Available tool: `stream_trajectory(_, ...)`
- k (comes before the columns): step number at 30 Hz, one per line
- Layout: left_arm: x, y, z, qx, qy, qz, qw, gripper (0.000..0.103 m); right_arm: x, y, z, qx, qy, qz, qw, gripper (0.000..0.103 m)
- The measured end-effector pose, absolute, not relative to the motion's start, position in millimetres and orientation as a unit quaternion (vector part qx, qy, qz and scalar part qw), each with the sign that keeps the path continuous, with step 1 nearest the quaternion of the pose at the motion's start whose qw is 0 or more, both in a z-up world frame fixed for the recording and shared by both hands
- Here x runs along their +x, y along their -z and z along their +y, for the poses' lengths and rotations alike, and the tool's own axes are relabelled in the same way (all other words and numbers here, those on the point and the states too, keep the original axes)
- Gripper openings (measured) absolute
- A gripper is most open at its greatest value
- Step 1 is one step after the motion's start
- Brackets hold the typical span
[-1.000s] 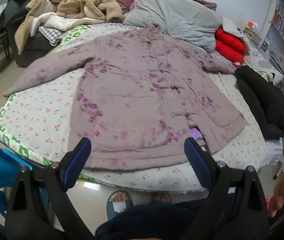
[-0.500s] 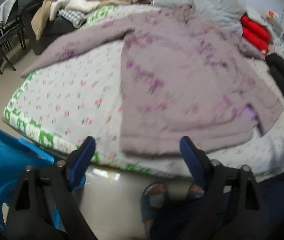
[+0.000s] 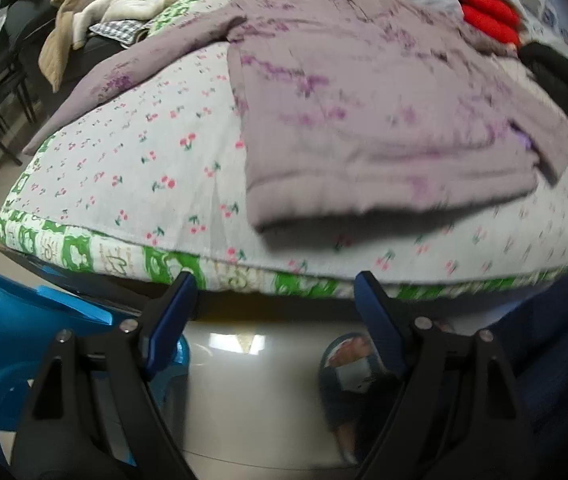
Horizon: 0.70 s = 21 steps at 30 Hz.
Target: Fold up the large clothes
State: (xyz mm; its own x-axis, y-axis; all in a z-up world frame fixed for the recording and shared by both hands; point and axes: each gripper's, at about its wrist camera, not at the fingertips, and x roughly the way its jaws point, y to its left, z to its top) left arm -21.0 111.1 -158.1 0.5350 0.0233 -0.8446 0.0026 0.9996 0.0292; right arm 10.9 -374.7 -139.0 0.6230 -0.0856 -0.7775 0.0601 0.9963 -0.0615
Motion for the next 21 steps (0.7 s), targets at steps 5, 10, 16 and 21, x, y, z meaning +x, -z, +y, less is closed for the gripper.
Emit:
stream_trajectory(5,-12,164,109,0.044,-0.011,0.480,0.876,0.064,24,153,-387,-0.029,0.063,0.438,0.896,0.054)
stream_trajectory(10,3,150,100,0.061,-0.008,0.454,0.889,0.063,64,148,-406,0.016,0.083,0.445,0.892,0.055)
stream_trajectory(16,26,143,107,0.016,0.001,0.452,0.892,0.060,98,147,-438,0.151,0.053,0.435,0.886,0.056)
stream_trajectory(21,39,145,118,-0.059,0.002,0.451,0.891,0.040,111,157,-453,0.185,0.057,0.435,0.879,0.056)
